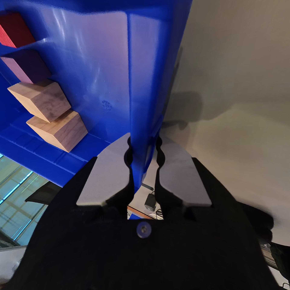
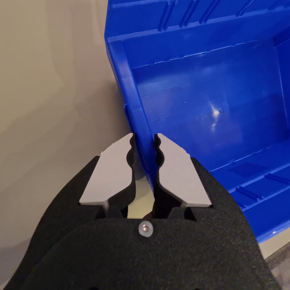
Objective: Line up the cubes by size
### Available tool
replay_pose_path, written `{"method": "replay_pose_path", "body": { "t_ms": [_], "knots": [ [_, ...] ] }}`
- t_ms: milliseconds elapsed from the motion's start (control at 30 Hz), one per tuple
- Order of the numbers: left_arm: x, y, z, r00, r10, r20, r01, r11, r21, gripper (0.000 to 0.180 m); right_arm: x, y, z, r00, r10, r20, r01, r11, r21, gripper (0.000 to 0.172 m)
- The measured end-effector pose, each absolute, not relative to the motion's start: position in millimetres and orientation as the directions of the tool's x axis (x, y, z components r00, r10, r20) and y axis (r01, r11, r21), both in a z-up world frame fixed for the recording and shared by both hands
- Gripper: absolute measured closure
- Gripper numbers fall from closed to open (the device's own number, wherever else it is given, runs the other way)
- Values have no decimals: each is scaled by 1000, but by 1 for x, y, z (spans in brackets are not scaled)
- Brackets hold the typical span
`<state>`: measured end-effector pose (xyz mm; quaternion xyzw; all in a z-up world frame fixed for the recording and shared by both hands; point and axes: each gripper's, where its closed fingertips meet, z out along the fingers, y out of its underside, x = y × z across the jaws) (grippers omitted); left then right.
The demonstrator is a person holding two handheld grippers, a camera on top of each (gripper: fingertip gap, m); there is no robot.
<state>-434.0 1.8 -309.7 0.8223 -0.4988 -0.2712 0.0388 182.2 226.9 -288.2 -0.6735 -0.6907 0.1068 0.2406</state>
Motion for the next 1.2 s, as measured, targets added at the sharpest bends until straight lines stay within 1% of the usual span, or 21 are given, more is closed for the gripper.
{"method": "replay_pose_path", "body": {
  "t_ms": [233,633,767,1200],
  "knots": [
    [-437,3,-310,381,-831,-404,-782,-523,338,154,198,241,-288,-27,984,177,879,108,-464,149],
    [-438,3,-310,407,-828,-386,-747,-545,381,154,205,258,-288,-19,984,177,878,101,-468,149],
    [-437,6,-310,426,-813,-397,-744,-565,357,154,205,260,-288,-11,983,185,875,99,-473,149],
    [-439,14,-310,441,-806,-396,-723,-580,376,154,206,269,-288,-6,982,191,874,98,-476,149]
  ]
}}
